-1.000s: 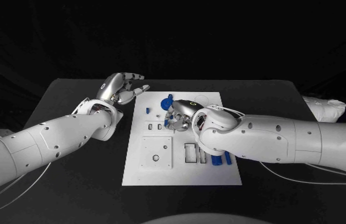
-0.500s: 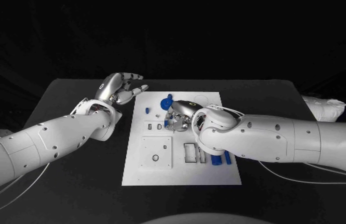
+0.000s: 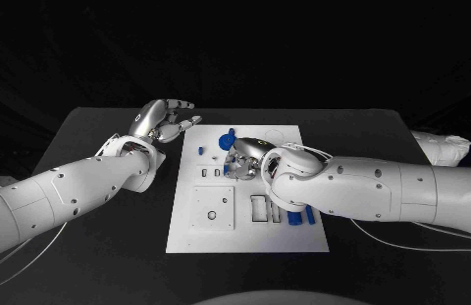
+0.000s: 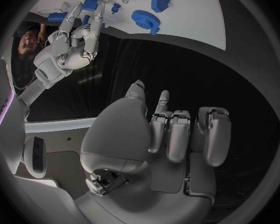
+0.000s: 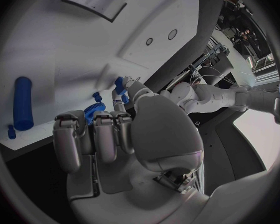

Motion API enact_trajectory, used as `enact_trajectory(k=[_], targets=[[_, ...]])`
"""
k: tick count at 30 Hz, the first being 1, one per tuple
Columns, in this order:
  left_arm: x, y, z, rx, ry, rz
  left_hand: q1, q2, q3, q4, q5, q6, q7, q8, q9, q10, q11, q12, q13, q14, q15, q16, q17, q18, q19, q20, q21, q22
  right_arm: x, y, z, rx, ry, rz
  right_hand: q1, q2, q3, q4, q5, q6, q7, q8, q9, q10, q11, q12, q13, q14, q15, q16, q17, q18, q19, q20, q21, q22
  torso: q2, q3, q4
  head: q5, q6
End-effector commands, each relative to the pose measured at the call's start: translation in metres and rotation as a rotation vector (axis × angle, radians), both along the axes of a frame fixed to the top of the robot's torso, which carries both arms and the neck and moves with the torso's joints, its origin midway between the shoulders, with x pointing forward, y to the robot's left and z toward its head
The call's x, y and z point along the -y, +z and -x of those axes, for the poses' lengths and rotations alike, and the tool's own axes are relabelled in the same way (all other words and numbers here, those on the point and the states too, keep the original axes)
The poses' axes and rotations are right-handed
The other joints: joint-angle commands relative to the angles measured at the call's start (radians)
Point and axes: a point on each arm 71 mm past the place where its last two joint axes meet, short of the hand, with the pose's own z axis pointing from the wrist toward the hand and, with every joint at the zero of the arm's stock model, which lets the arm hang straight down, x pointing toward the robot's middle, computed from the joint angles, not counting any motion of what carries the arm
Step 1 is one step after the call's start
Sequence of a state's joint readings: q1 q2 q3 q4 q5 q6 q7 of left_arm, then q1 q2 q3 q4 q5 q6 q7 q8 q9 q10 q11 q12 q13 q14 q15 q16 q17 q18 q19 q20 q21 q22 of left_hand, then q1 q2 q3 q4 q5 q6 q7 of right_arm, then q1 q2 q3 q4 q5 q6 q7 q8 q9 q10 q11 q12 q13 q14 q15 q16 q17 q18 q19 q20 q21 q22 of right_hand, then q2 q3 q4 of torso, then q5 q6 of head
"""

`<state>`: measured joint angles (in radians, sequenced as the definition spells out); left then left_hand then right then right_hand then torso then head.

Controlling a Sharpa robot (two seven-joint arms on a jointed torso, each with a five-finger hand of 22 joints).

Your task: Assemble the parts on the task board

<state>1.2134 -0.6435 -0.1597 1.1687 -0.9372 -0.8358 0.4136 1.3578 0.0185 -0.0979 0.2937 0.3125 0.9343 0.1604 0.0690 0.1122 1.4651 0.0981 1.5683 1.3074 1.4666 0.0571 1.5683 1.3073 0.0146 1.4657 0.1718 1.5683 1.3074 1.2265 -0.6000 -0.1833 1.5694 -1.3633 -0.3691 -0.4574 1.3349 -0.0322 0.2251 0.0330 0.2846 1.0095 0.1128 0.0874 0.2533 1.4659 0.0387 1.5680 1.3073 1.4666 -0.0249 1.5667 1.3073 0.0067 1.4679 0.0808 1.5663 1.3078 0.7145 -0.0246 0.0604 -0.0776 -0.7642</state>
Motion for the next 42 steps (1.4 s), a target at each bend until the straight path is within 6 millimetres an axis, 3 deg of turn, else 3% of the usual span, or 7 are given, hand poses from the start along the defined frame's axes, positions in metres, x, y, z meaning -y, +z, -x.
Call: enact_trajectory(k=[1, 10, 19, 27, 31, 38, 42], targets=[[0.002, 0.001, 0.001, 0.003, -0.006, 0.0, 0.005, 0.01, 0.0, -0.002, 0.003, -0.004, 0.003, -0.004, -0.002, 0.106, 0.005, 0.003, 0.263, 0.104, 0.005, 0.003, 0.263, -0.015, 0.105, 0.005, 0.002, 0.263, -0.002, -0.002, 0.002, -0.015, 0.021, 0.007, -0.006, -0.006, -0.002, -0.007, -0.006, -0.011, -0.001, -0.007, -0.002, 0.105, 0.01, 0.003, 0.264, 0.104, 0.005, 0.004, 0.263, -0.007, 0.103, 0.008, 0.004, 0.263, 0.0, -0.0001, 0.0, -0.001, 0.002], [0.001, 0.001, 0.0, 0.004, -0.003, 0.0, 0.005, 0.01, 0.0, -0.002, 0.003, -0.004, 0.003, -0.004, -0.002, 0.106, 0.005, 0.003, 0.263, 0.104, 0.005, 0.003, 0.263, -0.015, 0.105, 0.005, 0.002, 0.263, -0.002, -0.004, 0.002, -0.021, 0.021, 0.012, -0.028, -0.031, -0.012, -0.014, -0.016, -0.11, 0.017, -0.025, -0.027, 0.105, 0.023, 0.003, 0.264, 0.104, 0.02, 0.004, 0.263, -0.007, 0.103, 0.023, 0.004, 0.263, 0.0, 0.0003, -0.0007, 0.001, 0.002], [0.002, 0.001, 0.0, 0.005, -0.004, 0.0, 0.005, 0.01, 0.0, -0.002, 0.003, -0.004, 0.003, -0.004, -0.002, 0.106, 0.005, 0.003, 0.263, 0.104, 0.005, 0.003, 0.263, -0.015, 0.105, 0.005, 0.002, 0.263, -0.001, -0.004, 0.003, -0.015, 0.022, 0.008, -0.039, -0.04, -0.023, -0.019, -0.022, -0.17, 0.02, -0.023, -0.034, 0.105, 0.019, 0.003, 0.264, 0.104, 0.022, 0.004, 0.263, -0.007, 0.103, 0.027, 0.004, 0.263, 0.001, 0.0001, -0.0001, 0.0, 0.003], [0.002, 0.001, 0.003, 0.001, -0.011, 0.003, 0.006, 0.009, -0.001, -0.002, 0.003, -0.005, 0.004, -0.004, -0.002, 0.106, 0.005, 0.003, 0.263, 0.104, 0.005, 0.003, 0.263, -0.015, 0.105, 0.005, 0.002, 0.263, 0.006, 0.002, 0.004, 0.026, 0.013, -0.074, -0.105, -0.075, -0.065, 0.013, -0.032, -0.23, 0.024, -0.019, -0.038, 0.105, 0.014, 0.003, 0.264, 0.104, 0.023, 0.004, 0.263, -0.007, 0.103, 0.028, 0.004, 0.263, 0.001, 0.0009, 0.0013, 0.003, -0.001], [0.002, 0.002, 0.006, -0.028, -0.018, 0.01, -0.01, 0.003, -0.018, -0.001, 0.001, -0.02, 0.008, -0.006, -0.006, 0.106, 0.008, 0.003, 0.263, 0.104, 0.007, 0.003, 0.263, -0.015, 0.105, 0.006, 0.002, 0.263, 0.016, 0.012, 0.002, 0.057, 0.017, -0.175, -0.143, -0.101, -0.086, 0.054, -0.026, -0.243, 0.029, -0.012, -0.034, 0.105, 0.018, 0.003, 0.264, 0.104, 0.026, 0.004, 0.263, -0.007, 0.103, 0.031, 0.004, 0.263, -0.002, 0.0004, -0.0012, 0.012, -0.003], [0.004, 0.019, 0.01, -0.14, -0.034, 0.025, -0.092, -0.003, -0.068, 0.0, 0.001, -0.02, 0.005, 0.006, -0.003, 0.106, 0.005, 0.003, 0.263, 0.104, 0.004, 0.003, 0.263, -0.015, 0.105, 0.004, 0.002, 0.263, 0.049, 0.043, 0.003, 0.118, 0.014, -0.329, -0.194, -0.084, -0.098, 0.121, -0.007, -0.234, 0.039, 0.01, -0.022, 0.105, 0.028, 0.003, 0.264, 0.104, 0.035, 0.004, 0.263, -0.007, 0.103, 0.039, 0.004, 0.263, 0.002, 0.0028, 0.0001, 0.038, -0.011], [0.008, 0.033, 0.014, -0.224, -0.043, 0.02, -0.137, -0.014, -0.078, 0.0, 0.003, 0.022, -0.012, 0.074, 0.036, 0.106, -0.009, 0.003, 0.263, 0.104, -0.007, 0.003, 0.263, -0.015, 0.105, -0.001, 0.002, 0.263, 0.072, 0.054, 0.002, 0.094, -0.034, -0.407, -0.205, -0.065, -0.1, 0.133, -0.007, -0.219, 0.042, 0.023, -0.015, 0.105, 0.035, 0.003, 0.264, 0.104, 0.041, 0.004, 0.263, -0.007, 0.103, 0.043, 0.004, 0.263, 0.0, 0.002, -0.0023, 0.055, -0.014]])
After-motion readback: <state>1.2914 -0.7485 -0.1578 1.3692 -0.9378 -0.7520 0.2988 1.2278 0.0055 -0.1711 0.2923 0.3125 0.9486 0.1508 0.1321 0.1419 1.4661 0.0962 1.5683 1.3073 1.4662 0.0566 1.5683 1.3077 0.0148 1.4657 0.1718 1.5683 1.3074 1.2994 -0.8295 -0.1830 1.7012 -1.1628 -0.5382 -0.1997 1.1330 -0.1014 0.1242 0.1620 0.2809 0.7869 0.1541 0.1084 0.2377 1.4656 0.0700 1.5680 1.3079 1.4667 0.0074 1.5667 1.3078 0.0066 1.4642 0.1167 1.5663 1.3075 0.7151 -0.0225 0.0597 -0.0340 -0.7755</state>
